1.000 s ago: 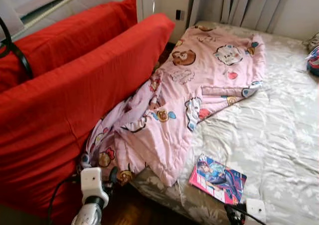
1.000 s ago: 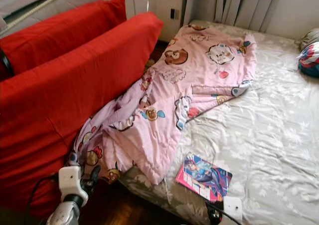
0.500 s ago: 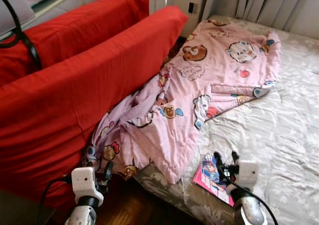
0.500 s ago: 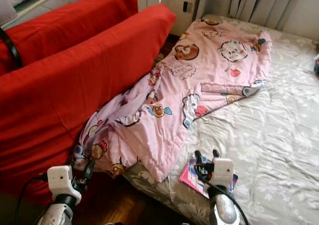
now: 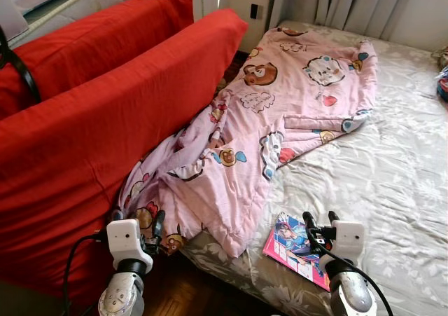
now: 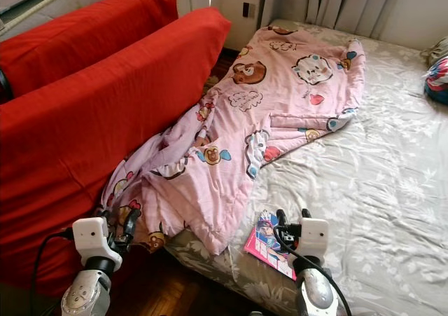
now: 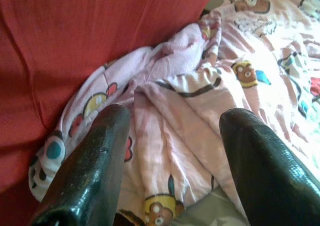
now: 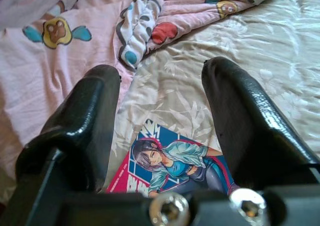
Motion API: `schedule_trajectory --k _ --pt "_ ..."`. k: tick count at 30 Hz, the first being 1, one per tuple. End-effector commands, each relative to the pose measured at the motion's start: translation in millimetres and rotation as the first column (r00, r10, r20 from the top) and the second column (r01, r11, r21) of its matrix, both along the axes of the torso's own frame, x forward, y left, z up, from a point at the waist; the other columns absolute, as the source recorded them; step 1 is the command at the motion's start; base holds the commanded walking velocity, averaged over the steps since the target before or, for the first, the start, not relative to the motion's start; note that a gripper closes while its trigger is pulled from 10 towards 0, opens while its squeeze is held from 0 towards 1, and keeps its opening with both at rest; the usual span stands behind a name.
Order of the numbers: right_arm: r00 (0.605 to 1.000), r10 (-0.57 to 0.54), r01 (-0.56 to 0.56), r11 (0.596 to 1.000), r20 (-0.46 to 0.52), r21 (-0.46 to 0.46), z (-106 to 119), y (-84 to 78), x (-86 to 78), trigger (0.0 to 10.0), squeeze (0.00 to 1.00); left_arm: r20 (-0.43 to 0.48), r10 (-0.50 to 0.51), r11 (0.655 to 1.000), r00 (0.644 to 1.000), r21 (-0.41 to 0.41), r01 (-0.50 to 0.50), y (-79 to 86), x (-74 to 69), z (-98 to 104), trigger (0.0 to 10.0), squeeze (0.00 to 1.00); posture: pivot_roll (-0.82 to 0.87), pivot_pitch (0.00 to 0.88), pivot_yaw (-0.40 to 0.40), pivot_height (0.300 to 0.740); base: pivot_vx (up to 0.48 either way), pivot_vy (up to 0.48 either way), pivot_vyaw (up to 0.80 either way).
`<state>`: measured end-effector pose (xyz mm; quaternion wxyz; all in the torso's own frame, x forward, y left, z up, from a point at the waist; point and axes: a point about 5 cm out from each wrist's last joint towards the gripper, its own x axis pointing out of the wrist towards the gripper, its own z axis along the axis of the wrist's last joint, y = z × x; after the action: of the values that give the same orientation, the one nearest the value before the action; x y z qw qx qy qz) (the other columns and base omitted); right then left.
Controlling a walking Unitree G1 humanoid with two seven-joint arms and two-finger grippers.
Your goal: Clean up the room
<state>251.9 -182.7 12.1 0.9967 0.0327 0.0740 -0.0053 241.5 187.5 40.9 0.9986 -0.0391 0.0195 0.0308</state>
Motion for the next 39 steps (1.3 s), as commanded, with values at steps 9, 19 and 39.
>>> schedule_trajectory --k 9,19,39 --pt "1.0 -0.003 0.003 1.0 -0.024 -0.003 -3.4 0.4 -5.8 10.0 0.0 -0.03 0.006 1.0 1.0 0.007 -0.006 0.8 -5.3 -4.3 10.0 0.0 -0.09 0.171 -0.017 0.685 0.0 0.0 0.0" --pt "0.997 0.009 -0.009 1.0 -0.07 -0.011 -9.6 3.6 -2.7 10.0 0.0 -0.04 0.005 1.0 0.999 0.012 -0.005 0.6 -5.6 -5.0 10.0 0.0 -0.09 0.163 -0.017 0.665 0.0 0.0 0.0" --pt "0.994 0.026 -0.026 1.0 -0.102 -0.003 -15.7 8.0 -1.2 10.0 0.0 -0.046 0.008 1.0 0.999 0.021 -0.007 1.4 -5.5 -5.0 10.0 0.0 -0.08 0.171 -0.018 0.64 0.0 0.0 0.0"
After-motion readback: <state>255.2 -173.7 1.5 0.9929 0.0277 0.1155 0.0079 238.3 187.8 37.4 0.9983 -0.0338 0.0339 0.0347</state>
